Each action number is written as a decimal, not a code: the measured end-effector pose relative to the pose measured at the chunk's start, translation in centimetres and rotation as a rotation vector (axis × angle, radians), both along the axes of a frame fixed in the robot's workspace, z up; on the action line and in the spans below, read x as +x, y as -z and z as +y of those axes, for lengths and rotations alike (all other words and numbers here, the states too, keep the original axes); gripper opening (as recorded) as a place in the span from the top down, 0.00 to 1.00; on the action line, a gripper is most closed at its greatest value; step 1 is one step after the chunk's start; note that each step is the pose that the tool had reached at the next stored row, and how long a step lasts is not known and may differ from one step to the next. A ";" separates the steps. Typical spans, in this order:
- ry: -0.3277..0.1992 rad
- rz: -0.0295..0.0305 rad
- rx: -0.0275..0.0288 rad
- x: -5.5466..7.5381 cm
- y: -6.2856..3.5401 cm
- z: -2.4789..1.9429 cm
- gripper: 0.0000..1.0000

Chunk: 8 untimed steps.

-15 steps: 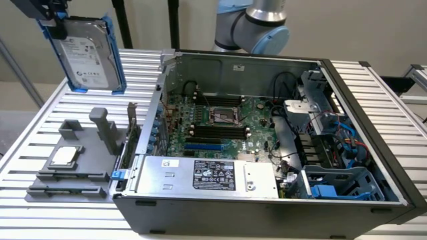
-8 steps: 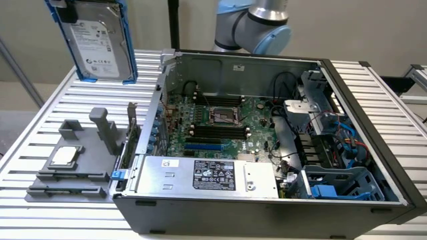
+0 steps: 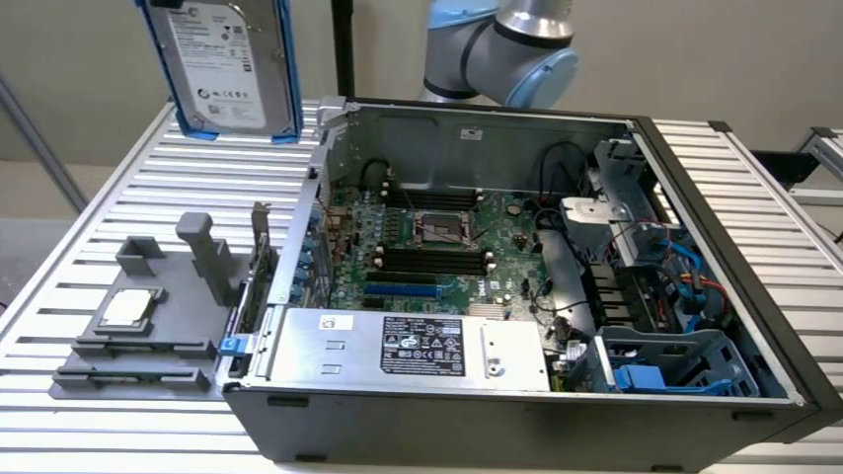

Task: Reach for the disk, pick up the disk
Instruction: 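Pick up the disk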

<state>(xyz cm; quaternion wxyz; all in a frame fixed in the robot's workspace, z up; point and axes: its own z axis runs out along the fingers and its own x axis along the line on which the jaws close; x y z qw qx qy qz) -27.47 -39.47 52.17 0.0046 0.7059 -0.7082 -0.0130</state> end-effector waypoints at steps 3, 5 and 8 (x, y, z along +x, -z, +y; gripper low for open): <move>0.000 -0.0001 0.0045 1.4 -0.53 -0.35 0.68; 0.000 -0.0002 0.0073 2.3 -0.72 -0.64 0.68; 0.000 -0.0001 0.0100 3.6 -0.86 -1.16 0.68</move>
